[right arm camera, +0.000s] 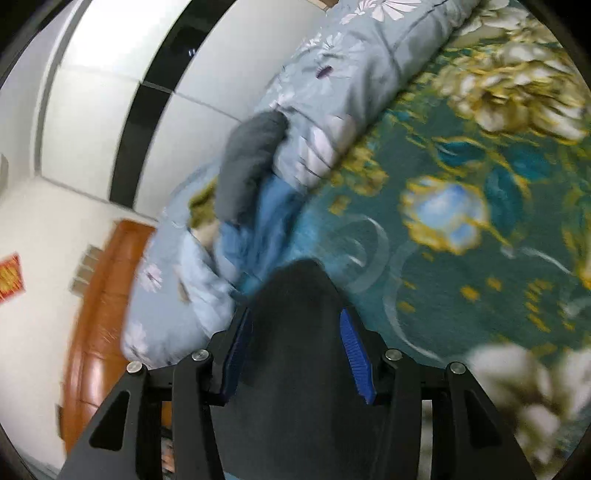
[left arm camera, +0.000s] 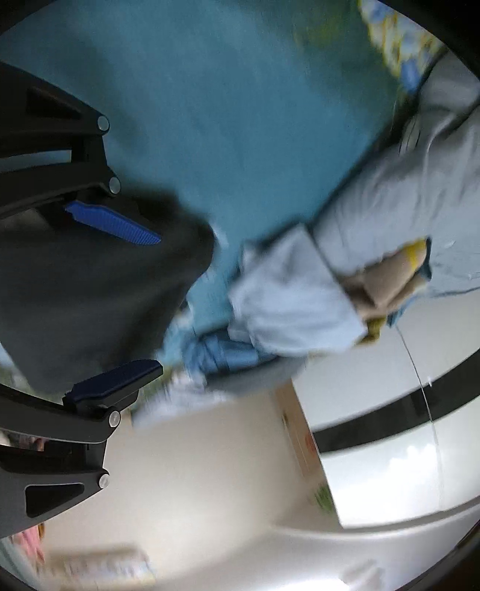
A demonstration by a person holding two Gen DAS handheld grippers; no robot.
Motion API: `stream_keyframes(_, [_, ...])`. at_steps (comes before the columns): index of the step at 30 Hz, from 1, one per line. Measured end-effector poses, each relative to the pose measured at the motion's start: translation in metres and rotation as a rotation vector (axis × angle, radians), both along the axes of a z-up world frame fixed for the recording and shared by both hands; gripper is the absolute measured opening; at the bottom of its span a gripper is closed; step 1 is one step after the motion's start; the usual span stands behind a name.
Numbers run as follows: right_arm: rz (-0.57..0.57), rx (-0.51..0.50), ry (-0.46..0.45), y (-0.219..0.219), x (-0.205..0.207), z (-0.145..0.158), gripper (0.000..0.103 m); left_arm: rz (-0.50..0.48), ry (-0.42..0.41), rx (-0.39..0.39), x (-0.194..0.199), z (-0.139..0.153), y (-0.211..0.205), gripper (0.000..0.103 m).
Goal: Fold clothes
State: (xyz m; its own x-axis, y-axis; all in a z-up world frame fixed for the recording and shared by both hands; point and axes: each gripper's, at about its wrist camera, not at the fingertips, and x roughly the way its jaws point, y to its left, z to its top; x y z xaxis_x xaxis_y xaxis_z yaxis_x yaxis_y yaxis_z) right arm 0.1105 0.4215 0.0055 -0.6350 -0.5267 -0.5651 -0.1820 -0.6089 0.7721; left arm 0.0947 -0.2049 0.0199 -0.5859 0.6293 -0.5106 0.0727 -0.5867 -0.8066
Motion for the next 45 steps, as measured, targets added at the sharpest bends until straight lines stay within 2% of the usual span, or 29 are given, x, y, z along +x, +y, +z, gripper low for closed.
stream_keyframes(1, [0.009,0.020,-0.016,0.001,0.012,-0.006,0.051,0.005,-0.011,-0.039,0.012,-0.003,-0.002,0.069])
stream_keyframes(3, [0.016,0.033,-0.048,0.005,0.042,-0.023,0.051,0.020,-0.041,-0.054,0.042,-0.015,-0.008,0.069])
stream_keyframes(7, [-0.006,-0.020,-0.066,0.011,0.091,-0.045,0.054,0.043,-0.092,0.027,0.097,-0.040,-0.014,0.069])
stream_keyframes(11, [-0.030,-0.100,-0.038,0.001,0.120,-0.055,0.066,0.054,-0.109,0.048,0.127,-0.052,-0.003,0.069])
stream_keyframes(14, [-0.017,-0.140,-0.008,-0.018,0.120,-0.057,0.069,0.037,-0.119,0.110,0.123,-0.065,0.013,0.069])
stream_keyframes(18, [-0.016,-0.145,-0.008,-0.042,0.105,-0.058,0.069,0.042,-0.091,0.086,0.110,-0.059,0.032,0.070])
stream_keyframes(20, [-0.024,-0.146,-0.005,-0.050,0.099,-0.059,0.071,0.047,-0.089,0.090,0.100,-0.060,0.039,0.075])
stream_keyframes(27, [-0.098,-0.156,0.019,-0.063,0.078,-0.065,0.073,0.083,-0.045,0.068,0.076,-0.051,0.054,0.082])
stream_keyframes(31, [-0.122,-0.122,0.016,-0.071,0.073,-0.064,0.073,0.118,-0.038,0.115,0.067,-0.053,0.054,0.083])
stream_keyframes(34, [-0.136,-0.153,0.020,-0.073,0.078,-0.065,0.066,0.169,-0.047,0.150,0.070,-0.059,0.051,0.083])
stream_keyframes(35, [-0.141,-0.169,0.020,-0.073,0.080,-0.066,0.060,0.184,-0.051,0.157,0.072,-0.059,0.051,0.083])
stream_keyframes(39, [-0.151,-0.202,0.024,-0.075,0.085,-0.062,0.049,0.209,-0.059,0.125,0.073,-0.050,0.056,0.080])
stream_keyframes(43, [-0.143,-0.206,0.027,-0.077,0.088,-0.053,0.042,0.236,-0.095,0.104,0.078,-0.045,0.054,0.068])
stream_keyframes(45, [-0.134,-0.204,0.030,-0.078,0.090,-0.048,0.040,0.239,-0.085,0.089,0.082,-0.040,0.054,0.063])
